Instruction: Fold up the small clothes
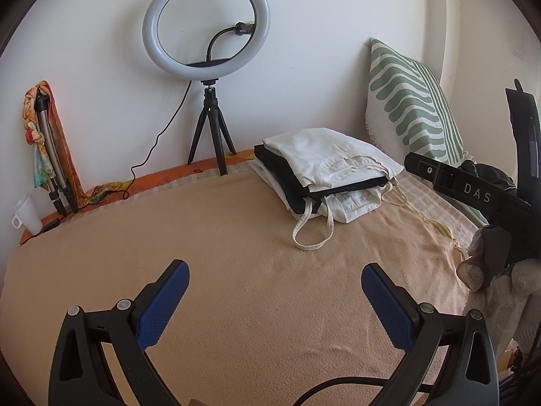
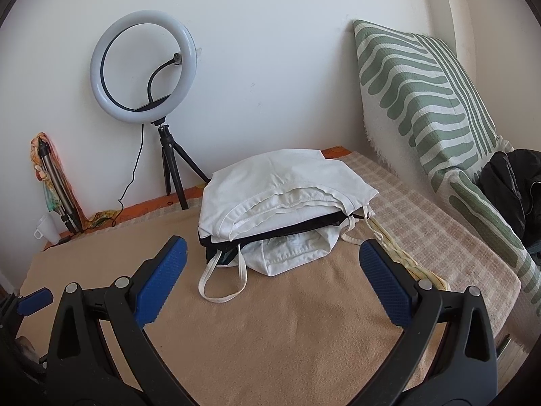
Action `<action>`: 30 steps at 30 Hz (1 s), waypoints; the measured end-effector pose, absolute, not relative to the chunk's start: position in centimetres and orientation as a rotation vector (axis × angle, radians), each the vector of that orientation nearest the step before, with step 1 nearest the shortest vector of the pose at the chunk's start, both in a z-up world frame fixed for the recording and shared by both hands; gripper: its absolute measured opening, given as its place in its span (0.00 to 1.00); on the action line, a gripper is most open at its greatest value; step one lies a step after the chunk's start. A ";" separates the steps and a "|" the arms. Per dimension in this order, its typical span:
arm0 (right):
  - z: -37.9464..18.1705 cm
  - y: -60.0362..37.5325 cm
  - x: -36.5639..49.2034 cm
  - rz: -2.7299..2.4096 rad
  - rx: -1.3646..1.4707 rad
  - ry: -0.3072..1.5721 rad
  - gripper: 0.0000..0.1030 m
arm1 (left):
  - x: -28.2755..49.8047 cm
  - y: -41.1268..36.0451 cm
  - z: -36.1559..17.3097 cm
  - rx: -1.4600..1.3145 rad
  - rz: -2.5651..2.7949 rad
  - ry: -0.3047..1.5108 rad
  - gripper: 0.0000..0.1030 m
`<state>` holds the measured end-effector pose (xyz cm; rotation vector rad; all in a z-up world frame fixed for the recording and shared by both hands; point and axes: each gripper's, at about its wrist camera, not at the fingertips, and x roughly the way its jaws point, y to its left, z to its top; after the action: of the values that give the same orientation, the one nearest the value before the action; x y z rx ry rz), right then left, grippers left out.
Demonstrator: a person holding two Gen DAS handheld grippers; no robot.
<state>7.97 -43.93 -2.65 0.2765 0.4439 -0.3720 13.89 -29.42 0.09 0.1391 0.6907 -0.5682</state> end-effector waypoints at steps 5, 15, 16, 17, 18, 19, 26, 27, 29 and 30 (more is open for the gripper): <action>-2.8 -43.8 8.0 -0.369 0.272 0.450 1.00 | 13.9 -29.4 0.1 0.142 -0.575 0.690 1.00; -3.1 -43.9 8.2 -0.359 0.279 0.460 1.00 | 13.9 -30.0 -0.2 0.149 -0.583 0.694 1.00; -3.1 -43.9 8.2 -0.358 0.280 0.459 1.00 | 13.9 -30.0 -0.2 0.149 -0.583 0.694 1.00; -3.1 -43.9 8.2 -0.357 0.280 0.459 1.00 | 13.9 -30.0 -0.2 0.149 -0.582 0.693 1.00; -3.0 -43.9 8.2 -0.357 0.278 0.459 1.00 | 13.9 -30.0 -0.2 0.149 -0.583 0.693 1.00; -3.0 -43.9 8.2 -0.357 0.279 0.460 1.00 | 13.9 -30.0 -0.2 0.150 -0.584 0.693 1.00; -3.1 -44.0 8.6 -0.349 0.284 0.466 1.00 | 13.8 -30.0 -0.1 0.144 -0.582 0.692 1.00; -3.1 -44.0 8.6 -0.349 0.285 0.467 1.00 | 13.9 -30.0 -0.1 0.142 -0.584 0.693 1.00; -3.2 -43.9 8.6 -0.346 0.284 0.470 1.00 | 13.8 -30.1 -0.1 0.143 -0.584 0.692 1.00; -3.2 -43.9 8.7 -0.346 0.284 0.473 1.00 | 13.7 -30.1 -0.2 0.145 -0.582 0.690 1.00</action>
<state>8.66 -43.92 -3.21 0.2835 0.4729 -0.3464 13.73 -30.11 -0.15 0.1449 0.6897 -0.5819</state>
